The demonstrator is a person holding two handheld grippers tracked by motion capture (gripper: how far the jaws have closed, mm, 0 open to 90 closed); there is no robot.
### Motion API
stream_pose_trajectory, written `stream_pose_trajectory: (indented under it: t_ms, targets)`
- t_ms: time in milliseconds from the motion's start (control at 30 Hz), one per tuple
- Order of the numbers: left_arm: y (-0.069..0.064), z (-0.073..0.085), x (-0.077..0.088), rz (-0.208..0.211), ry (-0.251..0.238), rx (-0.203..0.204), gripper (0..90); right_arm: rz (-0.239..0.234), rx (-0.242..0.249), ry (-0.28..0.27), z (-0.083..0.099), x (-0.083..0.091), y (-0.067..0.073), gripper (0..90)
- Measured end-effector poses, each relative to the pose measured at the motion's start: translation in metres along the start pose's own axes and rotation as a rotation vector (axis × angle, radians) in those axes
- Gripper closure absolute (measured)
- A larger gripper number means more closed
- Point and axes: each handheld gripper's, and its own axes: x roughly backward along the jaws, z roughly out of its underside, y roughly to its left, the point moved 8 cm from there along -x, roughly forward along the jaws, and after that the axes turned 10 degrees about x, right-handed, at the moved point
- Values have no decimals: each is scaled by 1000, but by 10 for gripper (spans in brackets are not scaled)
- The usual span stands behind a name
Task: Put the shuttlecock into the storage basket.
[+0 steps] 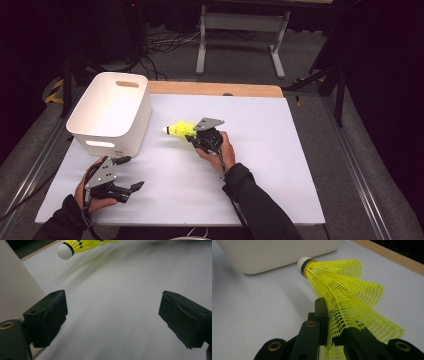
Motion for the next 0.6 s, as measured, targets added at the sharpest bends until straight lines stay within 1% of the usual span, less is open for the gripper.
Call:
stream_pose_trajectory:
  t_ms: [33,67,100,133,167,200,233,267,300,333,367,400,433,500,533,567,600]
  targets:
    - [0,-2,-2,-1,2,-6,93,-5,6,-9,0,4,2,860]
    - [0,-2,-2,-1,2,-6,94,-5,6,-9,0,4,2,860]
    - [-1,-7,-8,4,3,-8,96,-18,14,-25,1,13,7,859]
    - [-1,-7,-8,4,3,-8,96,-18,14,-25,1,13,7,859]
    - [-3,-13,-13,16,-8,-2,99,-21,25,-37,3,23,11,859]
    - [-3,-15,-16,20,-6,1,104,-23,33,-39,5,27,13,859]
    - [-3,-17,-19,15,-6,-10,105,-27,40,-41,6,32,14,859]
    - [-3,-17,-19,15,-6,-10,111,-27,40,-41,6,32,14,859]
    - [-4,-21,-24,20,-6,-12,115,-33,46,-53,8,42,17,859]
    - [-4,-21,-24,20,-6,-12,118,-33,46,-53,8,42,17,859]
    - [-5,-23,-27,22,-6,-9,119,-42,60,-57,10,50,19,859]
    - [-5,-25,-30,17,-3,-15,121,-42,67,-54,11,54,21,859]
    - [-6,-27,-33,17,-1,-13,121,-42,67,-54,11,54,21,859]
    - [-6,-32,-38,12,1,-19,130,-52,96,-53,11,64,25,858]
    - [-5,-39,-43,11,-7,-18,130,-57,102,-54,11,67,27,858]
    - [-5,-42,-45,16,-15,-14,130,-66,107,-54,11,70,30,858]
    - [-5,-42,-45,16,-15,-14,133,-66,107,-54,11,70,30,858]
